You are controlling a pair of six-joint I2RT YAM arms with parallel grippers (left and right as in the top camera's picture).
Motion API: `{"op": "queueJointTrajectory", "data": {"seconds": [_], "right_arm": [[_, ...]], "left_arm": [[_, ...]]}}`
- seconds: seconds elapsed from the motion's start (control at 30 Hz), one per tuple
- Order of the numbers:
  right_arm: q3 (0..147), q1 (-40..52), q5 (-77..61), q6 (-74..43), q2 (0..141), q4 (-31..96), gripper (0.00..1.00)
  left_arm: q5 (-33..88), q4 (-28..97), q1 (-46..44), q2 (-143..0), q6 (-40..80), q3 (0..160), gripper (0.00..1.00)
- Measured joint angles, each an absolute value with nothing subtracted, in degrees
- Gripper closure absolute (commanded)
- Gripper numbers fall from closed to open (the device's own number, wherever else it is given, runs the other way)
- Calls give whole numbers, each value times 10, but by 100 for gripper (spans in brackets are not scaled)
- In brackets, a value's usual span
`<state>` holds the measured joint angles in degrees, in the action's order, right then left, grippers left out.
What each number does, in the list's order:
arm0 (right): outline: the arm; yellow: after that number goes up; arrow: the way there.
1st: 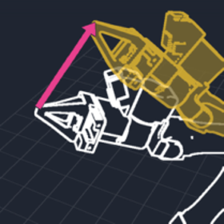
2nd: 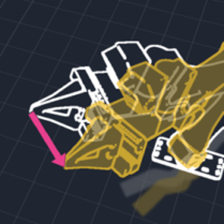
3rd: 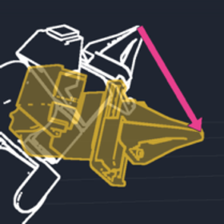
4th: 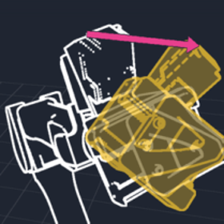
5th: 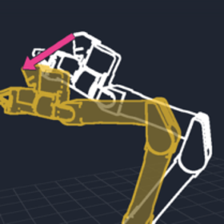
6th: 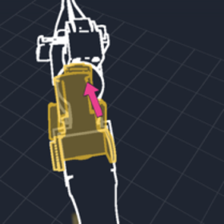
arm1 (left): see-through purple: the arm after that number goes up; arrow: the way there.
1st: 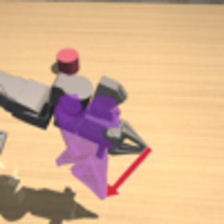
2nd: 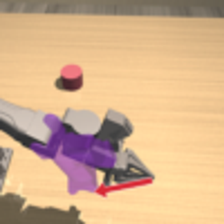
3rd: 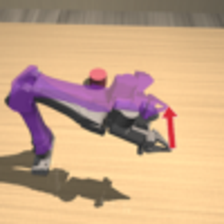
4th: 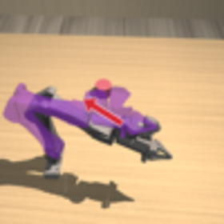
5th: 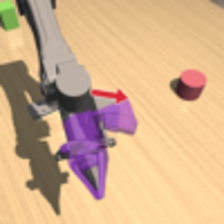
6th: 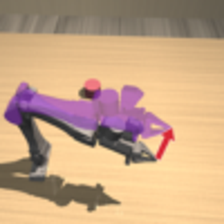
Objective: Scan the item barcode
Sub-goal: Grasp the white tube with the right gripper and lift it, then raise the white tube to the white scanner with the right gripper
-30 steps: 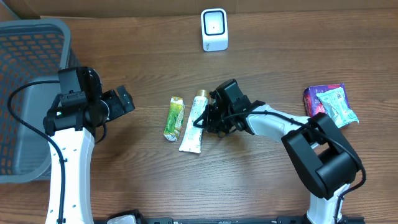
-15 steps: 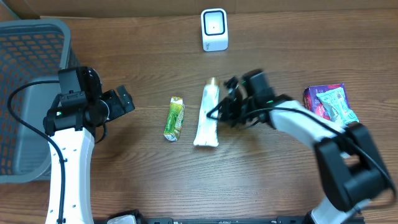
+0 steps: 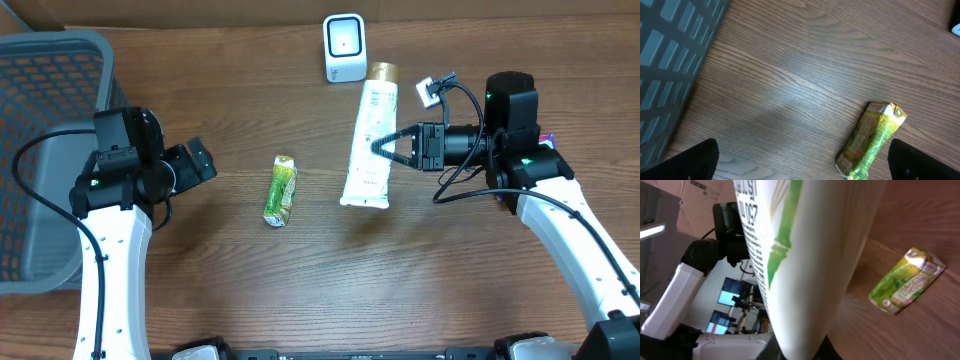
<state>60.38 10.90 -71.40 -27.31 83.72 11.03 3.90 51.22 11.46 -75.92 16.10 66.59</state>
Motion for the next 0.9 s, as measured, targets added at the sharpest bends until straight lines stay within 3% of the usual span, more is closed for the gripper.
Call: {"op": "queueJointTrajectory", "data": {"seconds": [0.33, 0.5, 0.7, 0.9], "right_arm": [[621, 109, -705, -325, 837, 124, 96], [726, 109, -636, -319, 837, 252, 96], [955, 155, -395, -226, 865, 519, 96], [1078, 237, -118, -134, 924, 545, 96]], "left_arm": [[39, 512, 115, -759, 161, 666, 0], [39, 512, 115, -759, 161, 666, 0], [39, 513, 115, -759, 161, 666, 0], [39, 512, 115, -759, 161, 666, 0]]}}
